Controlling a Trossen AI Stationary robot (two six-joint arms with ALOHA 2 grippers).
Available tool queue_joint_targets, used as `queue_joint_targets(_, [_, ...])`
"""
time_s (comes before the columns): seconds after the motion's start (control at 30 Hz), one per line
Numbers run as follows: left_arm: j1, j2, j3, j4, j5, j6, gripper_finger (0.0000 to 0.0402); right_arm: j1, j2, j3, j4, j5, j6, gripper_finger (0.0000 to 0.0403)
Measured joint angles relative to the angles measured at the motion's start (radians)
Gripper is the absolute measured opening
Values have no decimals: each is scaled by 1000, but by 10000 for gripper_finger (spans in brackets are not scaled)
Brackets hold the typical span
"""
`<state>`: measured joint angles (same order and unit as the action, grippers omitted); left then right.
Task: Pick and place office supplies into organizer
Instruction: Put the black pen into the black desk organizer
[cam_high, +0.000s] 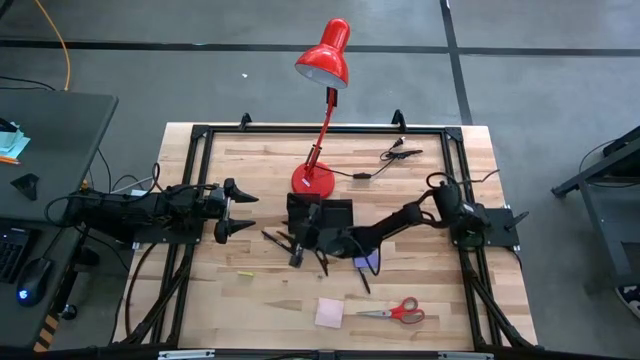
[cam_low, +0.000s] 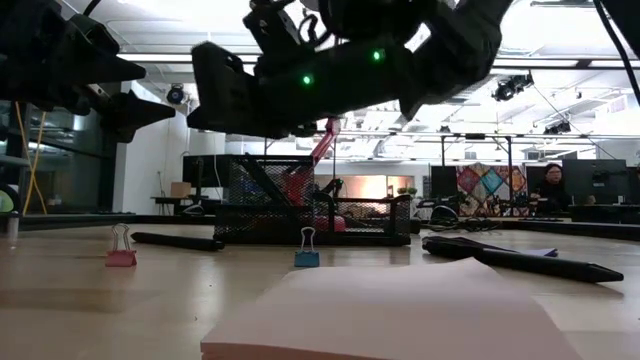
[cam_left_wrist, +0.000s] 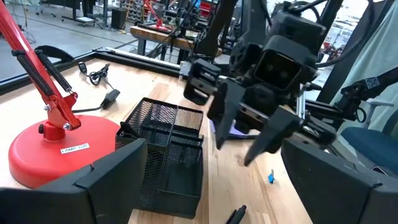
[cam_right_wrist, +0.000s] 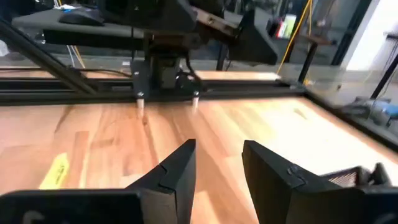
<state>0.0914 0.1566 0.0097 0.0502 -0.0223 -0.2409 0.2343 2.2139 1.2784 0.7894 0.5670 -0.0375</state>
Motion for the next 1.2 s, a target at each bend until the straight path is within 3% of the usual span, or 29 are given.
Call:
queue_joint_targets(0.27, [0, 0, 0, 0, 0, 0, 358, 34, 0, 32, -209, 102, 206, 123])
queue_joint_targets(0.43, [0, 0, 0, 0, 0, 0, 358, 51, 0, 32, -244, -17, 269, 123])
queue_joint_targets(0.57, [0, 0, 0, 0, 0, 0, 358, 68, 7, 32, -255, -52, 316, 123])
queue_joint_targets(0.77, [0, 0, 0, -1, 0, 0, 358, 82, 56, 32, -215, -19, 351, 123])
queue_joint_targets(0.97, [0, 0, 0, 0, -4, 0, 358, 73, 129, 32, -59, -28, 291, 123])
queue_joint_targets(1.07, [0, 0, 0, 0, -4, 0, 358, 67, 149, 33, -44, -70, 309, 123])
queue_joint_targets(1.2, [0, 0, 0, 0, -4, 0, 358, 68, 162, 32, -45, -40, 317, 123])
